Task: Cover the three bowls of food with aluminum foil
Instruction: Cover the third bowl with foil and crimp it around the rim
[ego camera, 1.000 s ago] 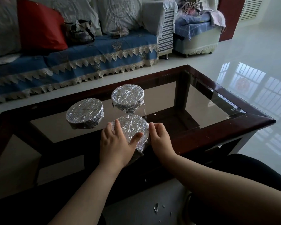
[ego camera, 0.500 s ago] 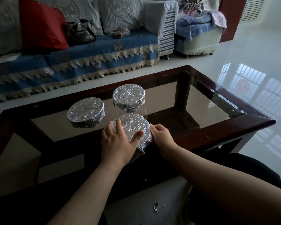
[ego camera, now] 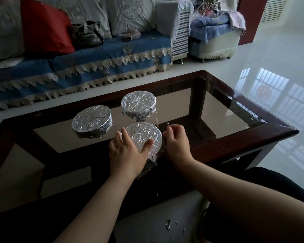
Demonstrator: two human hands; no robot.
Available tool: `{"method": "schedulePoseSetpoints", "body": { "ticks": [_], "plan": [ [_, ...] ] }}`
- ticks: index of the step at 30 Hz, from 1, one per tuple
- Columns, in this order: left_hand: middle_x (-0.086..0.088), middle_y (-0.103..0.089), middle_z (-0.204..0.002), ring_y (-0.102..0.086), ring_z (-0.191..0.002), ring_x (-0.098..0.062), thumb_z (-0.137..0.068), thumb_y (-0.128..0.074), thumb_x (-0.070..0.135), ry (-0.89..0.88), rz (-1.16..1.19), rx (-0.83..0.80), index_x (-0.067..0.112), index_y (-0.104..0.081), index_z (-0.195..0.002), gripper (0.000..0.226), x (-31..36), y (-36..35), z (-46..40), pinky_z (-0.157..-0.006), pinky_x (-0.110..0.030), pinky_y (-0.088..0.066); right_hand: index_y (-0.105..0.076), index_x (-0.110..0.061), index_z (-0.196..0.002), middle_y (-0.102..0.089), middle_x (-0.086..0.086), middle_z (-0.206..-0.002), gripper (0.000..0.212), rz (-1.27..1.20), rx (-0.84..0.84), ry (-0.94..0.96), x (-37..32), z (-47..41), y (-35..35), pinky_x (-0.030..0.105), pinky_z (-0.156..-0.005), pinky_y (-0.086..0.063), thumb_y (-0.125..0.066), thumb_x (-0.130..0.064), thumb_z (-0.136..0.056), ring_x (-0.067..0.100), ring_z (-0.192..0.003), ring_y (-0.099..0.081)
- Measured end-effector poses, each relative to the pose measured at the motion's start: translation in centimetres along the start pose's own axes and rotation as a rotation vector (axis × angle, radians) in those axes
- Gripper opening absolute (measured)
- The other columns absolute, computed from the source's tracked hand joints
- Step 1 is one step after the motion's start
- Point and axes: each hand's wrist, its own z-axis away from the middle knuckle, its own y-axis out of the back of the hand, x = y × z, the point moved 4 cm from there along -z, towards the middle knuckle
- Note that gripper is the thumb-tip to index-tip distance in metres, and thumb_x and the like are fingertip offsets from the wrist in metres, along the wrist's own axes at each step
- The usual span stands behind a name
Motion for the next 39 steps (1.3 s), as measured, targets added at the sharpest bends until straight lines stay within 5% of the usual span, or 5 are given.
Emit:
{"method": "schedulePoseSetpoints", "body": {
  "ticks": [8, 12, 23, 35, 39],
  "plan": [
    [-0.016, 0.0, -0.158, -0.004, -0.142, -0.039, -0.055, -0.027, 0.087, 0.016, 0.062, -0.115, 0.013, 0.002, -0.152, 0.125, 0.0, 0.4, -0.1, -0.116, -0.044, -0.009, -0.059, -0.023, -0.11, -0.065, -0.004, -0.111, 0.021, -0.121, -0.169, 0.038, 1.2, 2.3, -1.2, 0.018, -0.085, -0.049, -0.049, -0.035, -0.097, -0.003, -0.098, -0.061],
    [-0.011, 0.002, -0.158, -0.002, -0.144, -0.034, -0.066, -0.051, 0.08, -0.008, 0.063, -0.128, 0.016, 0.004, -0.152, 0.12, -0.6, 0.5, -0.2, -0.116, -0.043, -0.009, -0.062, -0.027, -0.11, -0.064, 0.001, -0.114, 0.042, -0.132, -0.158, -0.011, 1.7, 1.3, -1.6, 0.036, -0.094, -0.05, -0.044, -0.058, -0.087, 0.011, -0.107, -0.062],
    [-0.015, -0.001, -0.157, -0.004, -0.144, -0.032, -0.066, -0.055, 0.078, -0.037, 0.104, -0.03, 0.016, 0.003, -0.152, 0.12, -0.7, -0.4, -0.1, -0.116, -0.043, -0.01, -0.051, -0.014, -0.076, -0.053, 0.001, -0.068, 0.03, -0.168, -0.042, -0.151, 2.4, 0.6, -1.4, 0.03, -0.063, -0.043, -0.052, -0.037, -0.095, 0.011, -0.062, -0.049],
    [-0.016, -0.004, -0.157, -0.007, -0.143, -0.032, -0.067, -0.058, 0.075, -0.033, 0.111, 0.003, 0.013, 0.001, -0.151, 0.121, -0.6, -0.3, 0.1, -0.115, -0.042, -0.011, -0.063, -0.011, -0.093, -0.069, 0.014, -0.093, 0.009, -0.219, -0.05, -0.361, 3.5, -0.8, -2.0, 0.044, -0.08, -0.057, -0.065, -0.019, -0.089, 0.022, -0.077, -0.064],
    [-0.018, -0.003, -0.157, -0.007, -0.143, -0.034, -0.064, -0.06, 0.075, 0.028, 0.151, 0.003, 0.006, 0.006, -0.15, 0.129, -0.2, -0.1, 0.3, -0.115, -0.042, -0.011, -0.058, -0.005, -0.111, -0.065, 0.002, -0.084, 0.026, -0.08, -0.143, -0.247, 2.5, -1.9, -1.6, 0.025, -0.074, -0.053, -0.066, -0.004, -0.086, 0.015, -0.076, -0.062]
  ]
}}
